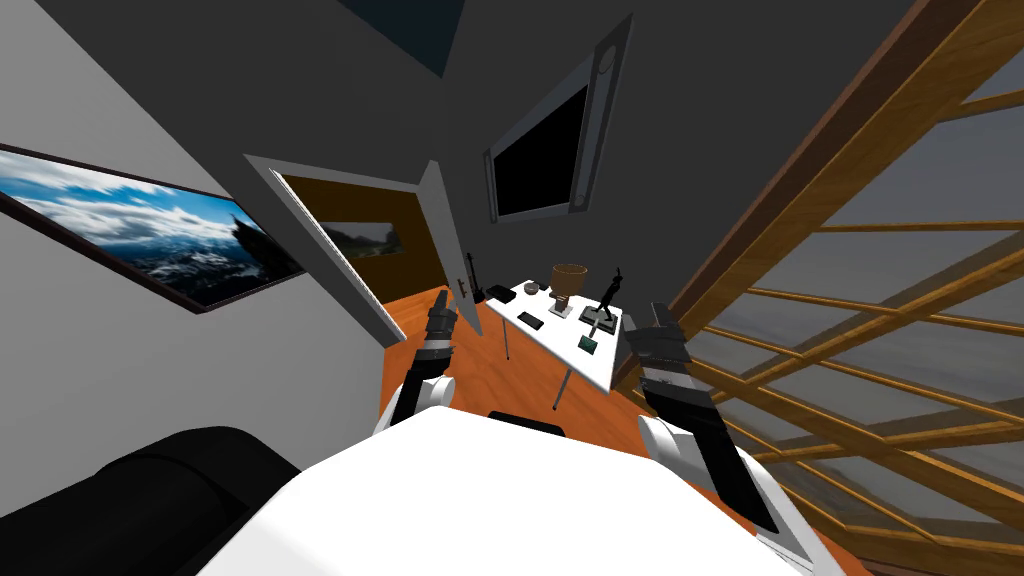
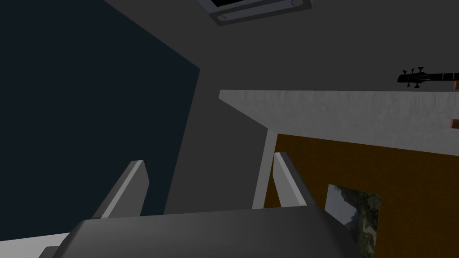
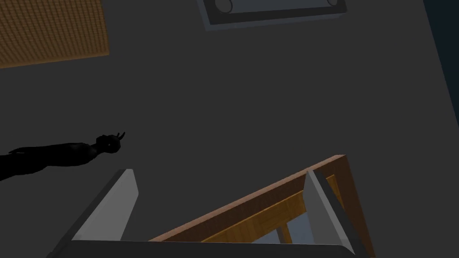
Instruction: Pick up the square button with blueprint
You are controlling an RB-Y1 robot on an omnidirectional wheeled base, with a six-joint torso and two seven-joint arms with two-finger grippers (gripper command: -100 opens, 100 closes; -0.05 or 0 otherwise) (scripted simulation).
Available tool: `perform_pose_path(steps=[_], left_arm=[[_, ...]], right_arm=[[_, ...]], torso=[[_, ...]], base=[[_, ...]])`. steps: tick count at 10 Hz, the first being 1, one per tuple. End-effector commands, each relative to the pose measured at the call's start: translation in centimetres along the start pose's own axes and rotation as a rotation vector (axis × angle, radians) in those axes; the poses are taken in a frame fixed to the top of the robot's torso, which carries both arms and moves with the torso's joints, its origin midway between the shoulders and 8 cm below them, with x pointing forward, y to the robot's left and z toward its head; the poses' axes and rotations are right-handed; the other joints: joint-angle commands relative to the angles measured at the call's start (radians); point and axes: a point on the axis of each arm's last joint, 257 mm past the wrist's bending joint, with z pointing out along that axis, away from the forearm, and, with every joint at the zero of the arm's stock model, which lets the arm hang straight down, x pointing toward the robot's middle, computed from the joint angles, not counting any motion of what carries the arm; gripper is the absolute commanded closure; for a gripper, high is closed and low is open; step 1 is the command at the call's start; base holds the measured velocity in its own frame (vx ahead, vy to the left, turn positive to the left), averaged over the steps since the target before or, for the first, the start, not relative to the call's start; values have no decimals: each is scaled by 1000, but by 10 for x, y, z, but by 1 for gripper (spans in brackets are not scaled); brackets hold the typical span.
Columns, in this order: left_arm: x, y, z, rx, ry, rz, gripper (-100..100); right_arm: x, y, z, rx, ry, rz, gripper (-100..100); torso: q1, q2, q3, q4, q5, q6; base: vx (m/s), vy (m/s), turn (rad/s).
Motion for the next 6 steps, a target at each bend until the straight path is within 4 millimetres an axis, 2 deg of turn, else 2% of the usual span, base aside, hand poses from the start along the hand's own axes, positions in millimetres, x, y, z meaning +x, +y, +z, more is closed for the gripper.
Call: perform_pose_path(steps=[1, 2, 3, 4, 5, 6], left_arm=[[0, 0, 0, 0, 0, 0, 0], [0, 0, 0, 0, 0, 0, 0], [0, 0, 0, 0, 0, 0, 0], [0, 0, 0, 0, 0, 0, 0], [0, 0, 0, 0, 0, 0, 0], [0, 0, 0, 0, 0, 0, 0]], right_arm=[[-20, -11, 1, 45, -28, 20, -100], [-21, -15, 1, 61, -34, 20, -100], [-37, -21, 1, 88, -61, 38, -100], [-38, -24, 1, 100, -65, 38, -100], [-55, -29, 0, 122, -98, 59, -100], [-57, -33, 0, 140, -105, 60, -100]], torso=[[0, 0, 0, 0, 0, 0], [2, -1, 0, 0, 0, 0], [1, 0, 0, 0, 0, 0], [2, 1, 0, 0, 0, 0], [1, 1, 1, 0, 0, 0], [1, 1, 1, 0, 0, 0]], base=[[59, 134, 40], [37, 113, 9], [34, 129, 26], [30, 106, 10], [31, 111, 43], [34, 94, 11]])
